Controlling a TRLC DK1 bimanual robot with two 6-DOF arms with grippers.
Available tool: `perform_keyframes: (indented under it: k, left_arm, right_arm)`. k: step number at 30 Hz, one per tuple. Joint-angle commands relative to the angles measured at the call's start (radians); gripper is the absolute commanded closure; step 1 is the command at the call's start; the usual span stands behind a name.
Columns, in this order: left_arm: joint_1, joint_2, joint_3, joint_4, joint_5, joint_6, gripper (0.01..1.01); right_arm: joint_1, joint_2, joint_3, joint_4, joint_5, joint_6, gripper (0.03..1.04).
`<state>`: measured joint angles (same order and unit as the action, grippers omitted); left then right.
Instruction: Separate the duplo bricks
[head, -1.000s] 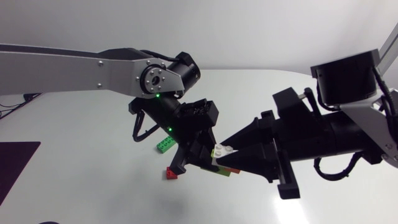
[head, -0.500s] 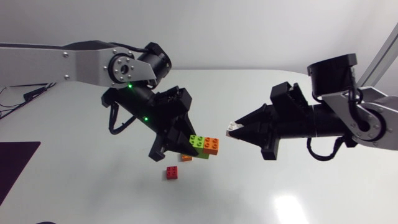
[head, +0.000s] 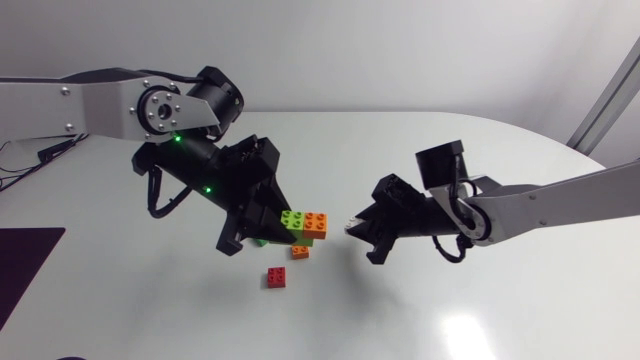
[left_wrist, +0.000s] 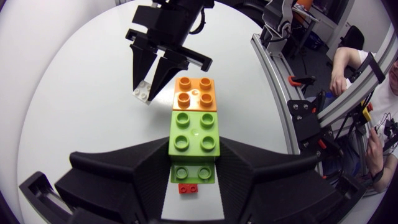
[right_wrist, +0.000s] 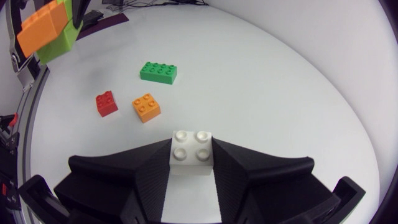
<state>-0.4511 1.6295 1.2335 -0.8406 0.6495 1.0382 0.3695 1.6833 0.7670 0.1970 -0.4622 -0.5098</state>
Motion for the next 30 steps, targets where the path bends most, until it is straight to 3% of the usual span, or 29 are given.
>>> perform_keyframes:
  k: [1, 10, 15, 26, 30]
  left_arm:
    - [0.012, -0.025, -0.029, 0.012, 0.002, 0.011, 0.705]
    - [0.006, -0.003, -0.035, 0.048, 0.002, 0.0, 0.705]
    - [-0.004, 0.01, -0.031, 0.061, 0.002, -0.009, 0.705]
    - [-0.038, 0.021, -0.026, 0.083, 0.001, -0.038, 0.705]
    - [-0.044, 0.015, -0.032, 0.084, -0.004, -0.044, 0.705]
  right_arm:
    - [0.026, 0.044, 0.006, 0.042, 0.019, -0.009, 0.89]
    - [0.077, 0.135, -0.011, 0.108, 0.062, -0.021, 0.87]
    - [0.074, 0.138, -0.029, 0.099, 0.06, -0.049, 0.67]
    - [0.072, 0.115, -0.043, 0.039, 0.048, -0.07, 0.5]
    - [0.08, 0.108, -0.046, 0.025, 0.048, -0.073, 0.36]
